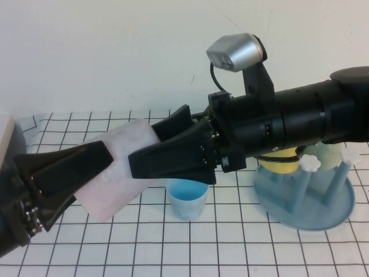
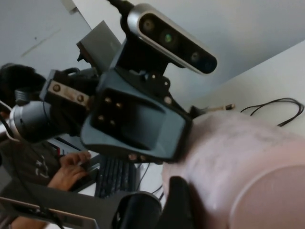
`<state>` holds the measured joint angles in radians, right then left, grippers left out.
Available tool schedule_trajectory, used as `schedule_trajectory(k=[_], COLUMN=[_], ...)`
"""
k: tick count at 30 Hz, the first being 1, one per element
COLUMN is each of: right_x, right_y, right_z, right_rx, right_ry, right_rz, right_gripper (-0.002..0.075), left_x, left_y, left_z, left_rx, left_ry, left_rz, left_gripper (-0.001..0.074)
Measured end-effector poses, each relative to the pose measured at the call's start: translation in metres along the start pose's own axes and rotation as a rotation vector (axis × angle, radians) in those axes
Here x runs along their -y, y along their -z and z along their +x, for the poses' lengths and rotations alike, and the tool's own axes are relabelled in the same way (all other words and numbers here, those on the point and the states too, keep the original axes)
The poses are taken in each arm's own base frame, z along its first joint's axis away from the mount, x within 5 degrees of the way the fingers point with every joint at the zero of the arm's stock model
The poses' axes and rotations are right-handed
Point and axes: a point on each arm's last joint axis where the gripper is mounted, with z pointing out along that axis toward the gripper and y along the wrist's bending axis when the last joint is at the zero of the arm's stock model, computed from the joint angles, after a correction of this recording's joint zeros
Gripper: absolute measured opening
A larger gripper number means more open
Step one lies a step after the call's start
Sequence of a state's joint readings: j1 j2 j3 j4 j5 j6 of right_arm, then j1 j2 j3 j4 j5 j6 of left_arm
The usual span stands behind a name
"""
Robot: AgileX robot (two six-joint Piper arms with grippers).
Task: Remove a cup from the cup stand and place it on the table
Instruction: Hand over the cup
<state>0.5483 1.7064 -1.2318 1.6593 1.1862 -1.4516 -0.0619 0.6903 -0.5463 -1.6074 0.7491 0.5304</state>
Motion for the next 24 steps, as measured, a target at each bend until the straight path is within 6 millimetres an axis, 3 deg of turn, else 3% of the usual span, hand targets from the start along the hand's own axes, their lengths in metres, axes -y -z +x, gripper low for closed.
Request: schedule_trajectory(k=[3, 5, 11, 16, 21, 24], right_x=[0.002, 0.002, 0.0, 0.005, 0.017, 0.016], right_y=[0.0, 0.0, 0.0, 0.005, 0.037, 0.065], right_z=[0.001, 0.002, 0.002, 0.0, -0.019, -0.039], right_rx=[0.001, -0.004, -0.006, 0.005, 0.069, 0.111], right_ry=[0.041, 0.053, 0.073, 0.078, 0.057, 0.074], right_rz=[0.007, 0.002, -0.019, 0.013, 0.101, 0.173], right_gripper=[0.0573, 0.0573, 0.0573, 0.0657, 0.0645, 0.0538], left_x=[0.001, 0.002, 0.004, 0.004, 0.002, 0.002], left_y=[0.0, 0.0, 0.0, 0.0, 0.0, -0.003], left_z=[0.0, 0.001, 0.002, 0.003, 0.004, 0.001], left_rx=[-0.003, -0.013, -0.027, -0.036, -0.04, -0.088], left_ry=[-0.025, -0.03, -0.049, -0.093, -0.131, -0.199], left_rz=[0.008, 0.024, 0.048, 0.039, 0.02, -0.026], left_gripper=[0.0159, 0.0092, 0.0067, 0.0022, 0.0008, 0.0008])
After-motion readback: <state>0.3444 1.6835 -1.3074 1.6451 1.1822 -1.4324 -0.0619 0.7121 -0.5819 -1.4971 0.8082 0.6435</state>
